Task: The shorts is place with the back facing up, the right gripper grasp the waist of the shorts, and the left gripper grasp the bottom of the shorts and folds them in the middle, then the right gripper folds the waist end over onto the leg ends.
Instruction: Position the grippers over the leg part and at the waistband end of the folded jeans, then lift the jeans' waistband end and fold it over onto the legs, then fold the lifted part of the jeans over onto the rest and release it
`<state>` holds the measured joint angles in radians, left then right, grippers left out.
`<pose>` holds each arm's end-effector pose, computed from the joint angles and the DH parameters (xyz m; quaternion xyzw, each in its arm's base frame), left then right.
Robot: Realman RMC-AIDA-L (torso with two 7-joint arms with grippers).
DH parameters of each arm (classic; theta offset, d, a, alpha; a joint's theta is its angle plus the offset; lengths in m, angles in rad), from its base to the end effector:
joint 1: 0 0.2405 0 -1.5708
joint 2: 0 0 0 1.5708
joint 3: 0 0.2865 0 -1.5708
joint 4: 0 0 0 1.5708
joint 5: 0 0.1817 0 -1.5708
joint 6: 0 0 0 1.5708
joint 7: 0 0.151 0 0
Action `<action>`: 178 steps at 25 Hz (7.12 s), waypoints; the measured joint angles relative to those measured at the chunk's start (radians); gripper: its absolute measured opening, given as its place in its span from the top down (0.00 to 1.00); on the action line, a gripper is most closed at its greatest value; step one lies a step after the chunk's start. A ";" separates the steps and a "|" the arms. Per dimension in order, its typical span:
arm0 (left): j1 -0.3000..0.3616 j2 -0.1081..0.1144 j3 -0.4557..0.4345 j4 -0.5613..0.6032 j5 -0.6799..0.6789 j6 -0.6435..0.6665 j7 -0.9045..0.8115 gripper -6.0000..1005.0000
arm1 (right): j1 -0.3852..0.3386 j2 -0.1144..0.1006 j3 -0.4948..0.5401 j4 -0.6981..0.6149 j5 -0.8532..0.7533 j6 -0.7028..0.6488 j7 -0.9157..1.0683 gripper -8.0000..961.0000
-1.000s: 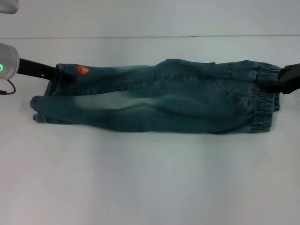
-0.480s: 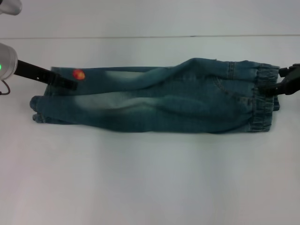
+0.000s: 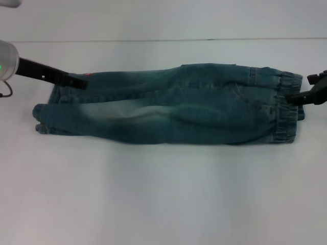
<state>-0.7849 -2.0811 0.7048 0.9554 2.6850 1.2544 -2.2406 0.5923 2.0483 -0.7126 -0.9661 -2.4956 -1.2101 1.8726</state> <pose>-0.2532 0.4240 0.0236 -0.8657 -0.4028 0.0166 0.2968 0.3109 0.3886 0.0422 -0.8919 0.3170 -0.0160 0.3220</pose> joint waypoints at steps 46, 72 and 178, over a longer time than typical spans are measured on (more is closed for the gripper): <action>0.181 -0.006 0.032 -0.079 -0.568 0.390 0.456 0.07 | -0.193 0.033 0.241 0.526 0.547 0.066 -0.792 0.05; 0.180 -0.014 0.058 -0.113 -0.570 0.360 0.504 0.07 | -0.221 0.035 0.228 0.443 0.490 0.011 -0.778 0.49; 0.522 -0.079 -0.699 -0.337 -0.691 0.508 1.172 0.98 | 0.437 0.056 -0.858 0.326 0.526 0.054 -0.378 0.79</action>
<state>-0.2633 -2.1603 0.0054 0.6186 1.9938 1.7625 -1.0690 1.0290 2.1046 -1.5710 -0.6400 -1.9696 -1.1560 1.4947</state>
